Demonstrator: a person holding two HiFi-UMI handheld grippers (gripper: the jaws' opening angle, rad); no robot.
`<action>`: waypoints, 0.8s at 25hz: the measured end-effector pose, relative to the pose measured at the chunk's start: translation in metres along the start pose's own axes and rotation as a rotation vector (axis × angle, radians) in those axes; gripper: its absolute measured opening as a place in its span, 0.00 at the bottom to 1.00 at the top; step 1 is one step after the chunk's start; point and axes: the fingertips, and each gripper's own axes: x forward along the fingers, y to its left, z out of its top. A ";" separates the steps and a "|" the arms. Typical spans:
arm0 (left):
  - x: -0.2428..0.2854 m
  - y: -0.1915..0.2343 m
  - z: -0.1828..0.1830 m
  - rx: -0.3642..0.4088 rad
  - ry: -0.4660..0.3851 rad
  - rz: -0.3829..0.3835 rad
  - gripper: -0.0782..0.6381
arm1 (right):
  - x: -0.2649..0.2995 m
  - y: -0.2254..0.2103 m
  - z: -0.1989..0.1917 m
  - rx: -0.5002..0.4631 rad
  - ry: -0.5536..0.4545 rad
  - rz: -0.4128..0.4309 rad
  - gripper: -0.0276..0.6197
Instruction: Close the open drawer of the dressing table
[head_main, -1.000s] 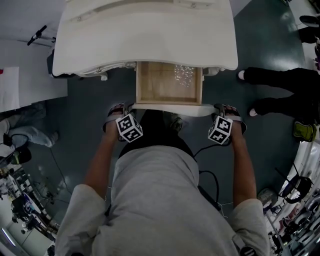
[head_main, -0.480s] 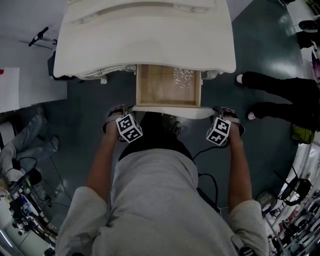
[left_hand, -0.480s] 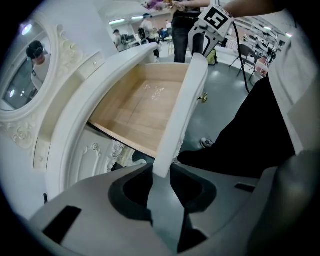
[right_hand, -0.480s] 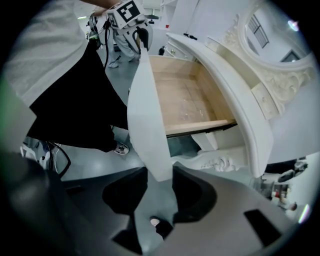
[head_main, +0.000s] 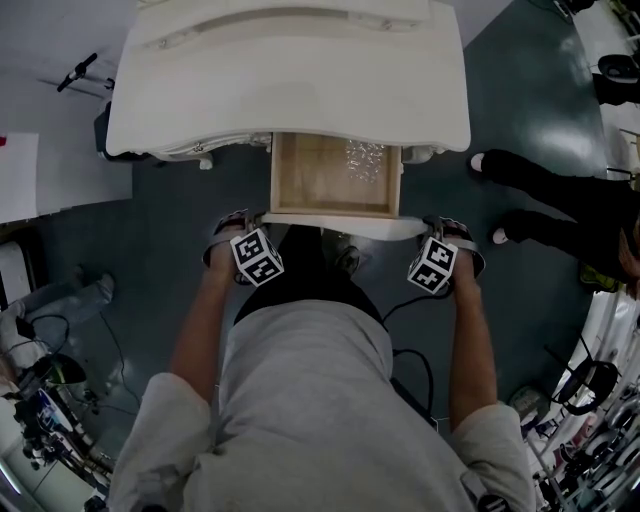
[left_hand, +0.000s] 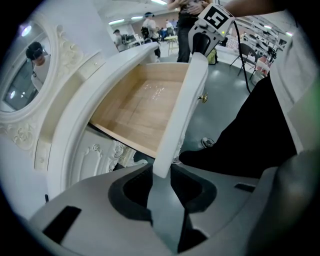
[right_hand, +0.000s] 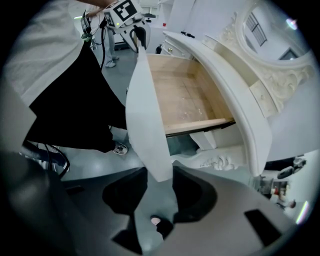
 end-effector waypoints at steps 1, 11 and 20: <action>0.000 0.000 0.001 -0.003 0.000 -0.001 0.27 | 0.000 0.000 0.000 0.005 -0.003 0.005 0.29; 0.000 0.005 0.002 -0.009 0.009 -0.004 0.27 | 0.000 -0.002 0.001 0.014 -0.020 0.015 0.29; 0.002 0.010 0.004 -0.007 0.013 -0.009 0.27 | 0.002 -0.009 0.003 0.019 -0.021 0.010 0.29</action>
